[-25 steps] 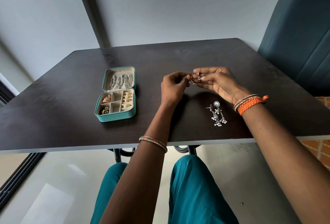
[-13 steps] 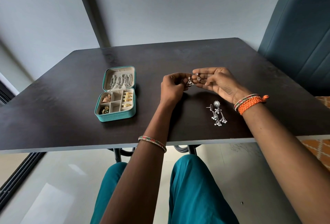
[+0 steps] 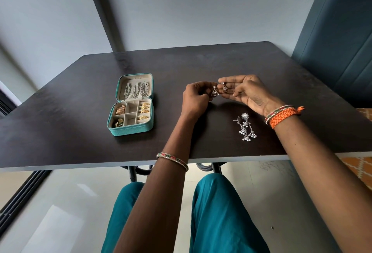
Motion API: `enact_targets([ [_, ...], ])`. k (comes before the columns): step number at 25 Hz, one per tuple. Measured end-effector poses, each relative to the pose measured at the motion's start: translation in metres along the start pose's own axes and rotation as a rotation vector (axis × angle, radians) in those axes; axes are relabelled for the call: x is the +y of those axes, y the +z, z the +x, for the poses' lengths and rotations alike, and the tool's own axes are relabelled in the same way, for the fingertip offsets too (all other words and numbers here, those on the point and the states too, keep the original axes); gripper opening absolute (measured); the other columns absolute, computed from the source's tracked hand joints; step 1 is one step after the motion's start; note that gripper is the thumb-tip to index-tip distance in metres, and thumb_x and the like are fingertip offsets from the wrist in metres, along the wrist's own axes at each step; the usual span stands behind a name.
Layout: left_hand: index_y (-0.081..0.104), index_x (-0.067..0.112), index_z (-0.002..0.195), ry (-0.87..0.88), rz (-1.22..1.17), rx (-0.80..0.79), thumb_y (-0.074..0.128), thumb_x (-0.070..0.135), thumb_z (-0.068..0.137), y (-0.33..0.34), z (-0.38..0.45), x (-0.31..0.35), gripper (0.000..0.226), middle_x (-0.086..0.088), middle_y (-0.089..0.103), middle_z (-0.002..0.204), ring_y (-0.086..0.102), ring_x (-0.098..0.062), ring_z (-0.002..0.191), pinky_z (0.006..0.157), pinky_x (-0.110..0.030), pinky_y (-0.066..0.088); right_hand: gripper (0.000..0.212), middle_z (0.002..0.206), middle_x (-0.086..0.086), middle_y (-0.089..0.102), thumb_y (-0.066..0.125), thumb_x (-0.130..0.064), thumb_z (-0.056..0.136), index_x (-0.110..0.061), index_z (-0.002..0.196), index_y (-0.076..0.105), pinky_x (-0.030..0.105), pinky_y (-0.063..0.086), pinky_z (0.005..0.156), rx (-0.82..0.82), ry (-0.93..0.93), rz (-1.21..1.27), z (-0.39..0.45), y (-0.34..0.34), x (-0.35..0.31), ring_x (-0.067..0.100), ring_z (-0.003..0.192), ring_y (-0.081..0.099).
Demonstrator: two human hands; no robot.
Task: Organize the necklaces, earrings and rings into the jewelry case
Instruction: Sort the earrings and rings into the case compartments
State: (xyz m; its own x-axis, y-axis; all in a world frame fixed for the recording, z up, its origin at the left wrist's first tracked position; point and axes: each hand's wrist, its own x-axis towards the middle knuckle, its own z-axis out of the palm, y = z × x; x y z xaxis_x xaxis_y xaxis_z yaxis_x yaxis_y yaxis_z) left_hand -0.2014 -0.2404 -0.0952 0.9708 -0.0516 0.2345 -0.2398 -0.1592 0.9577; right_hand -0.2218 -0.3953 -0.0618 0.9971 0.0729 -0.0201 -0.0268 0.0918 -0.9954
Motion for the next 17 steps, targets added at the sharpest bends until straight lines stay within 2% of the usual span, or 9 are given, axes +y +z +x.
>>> enact_targets([
  [4, 0.073, 0.014, 0.087, 0.059, 0.082, 0.005, 0.067, 0.013, 0.086, 0.000, -0.004, 0.006, 0.006, -0.002, 0.070, 0.073, 0.062, -0.008, 0.066, 0.074, -0.031, 0.054, 0.029, 0.083, 0.007, 0.074, 0.051, 0.012, 0.084, 0.003, 0.108, 0.066, 0.026, 0.058, 0.075, 0.012, -0.054, -0.097, 0.003, 0.001, 0.003, 0.016, 0.080, 0.071],
  [7, 0.074, 0.010, 0.086, 0.063, 0.099, 0.042, 0.072, 0.012, 0.082, -0.005, -0.014, 0.013, 0.005, -0.004, 0.070, 0.070, 0.062, -0.010, 0.063, 0.072, -0.034, 0.057, 0.017, 0.076, 0.003, 0.075, 0.061, 0.004, 0.086, -0.004, 0.097, 0.069, 0.027, 0.058, 0.074, 0.002, -0.107, -0.150, -0.001, 0.006, 0.002, 0.015, 0.077, 0.072],
  [10, 0.072, 0.015, 0.078, 0.099, -0.031, 0.123, 0.073, 0.010, 0.081, -0.029, -0.026, 0.025, 0.006, -0.005, 0.069, 0.067, 0.063, -0.012, 0.061, 0.070, -0.035, 0.059, 0.014, 0.084, 0.006, 0.075, 0.063, 0.001, 0.086, -0.004, 0.098, 0.067, 0.030, 0.059, 0.078, -0.040, -0.191, -0.139, -0.010, 0.027, -0.009, 0.019, 0.081, 0.072],
  [13, 0.071, 0.017, 0.079, 0.168, -0.055, 0.183, 0.073, 0.009, 0.081, -0.064, -0.041, 0.039, 0.008, -0.006, 0.070, 0.070, 0.065, -0.015, 0.063, 0.065, -0.031, 0.057, 0.010, 0.087, 0.010, 0.074, 0.063, 0.000, 0.086, -0.004, 0.095, 0.064, 0.028, 0.059, 0.072, -0.070, -0.279, -0.132, -0.021, 0.064, -0.024, 0.019, 0.079, 0.073],
  [15, 0.070, 0.017, 0.079, 0.166, -0.035, 0.188, 0.071, 0.008, 0.082, -0.092, -0.049, 0.045, 0.010, -0.003, 0.069, 0.066, 0.065, -0.014, 0.061, 0.061, -0.026, 0.055, 0.008, 0.087, 0.014, 0.071, 0.062, 0.000, 0.087, -0.005, 0.093, 0.063, 0.025, 0.059, 0.067, -0.082, -0.306, -0.127, -0.023, 0.092, -0.028, 0.015, 0.071, 0.072],
  [17, 0.069, 0.020, 0.073, 0.128, 0.081, 0.205, 0.072, 0.008, 0.081, -0.124, -0.051, 0.047, 0.014, 0.005, 0.067, 0.060, 0.061, -0.007, 0.055, 0.054, -0.022, 0.050, 0.007, 0.082, 0.013, 0.069, 0.062, 0.000, 0.087, -0.006, 0.090, 0.063, 0.023, 0.058, 0.065, -0.095, -0.324, -0.144, -0.018, 0.119, -0.026, 0.011, 0.065, 0.070],
])
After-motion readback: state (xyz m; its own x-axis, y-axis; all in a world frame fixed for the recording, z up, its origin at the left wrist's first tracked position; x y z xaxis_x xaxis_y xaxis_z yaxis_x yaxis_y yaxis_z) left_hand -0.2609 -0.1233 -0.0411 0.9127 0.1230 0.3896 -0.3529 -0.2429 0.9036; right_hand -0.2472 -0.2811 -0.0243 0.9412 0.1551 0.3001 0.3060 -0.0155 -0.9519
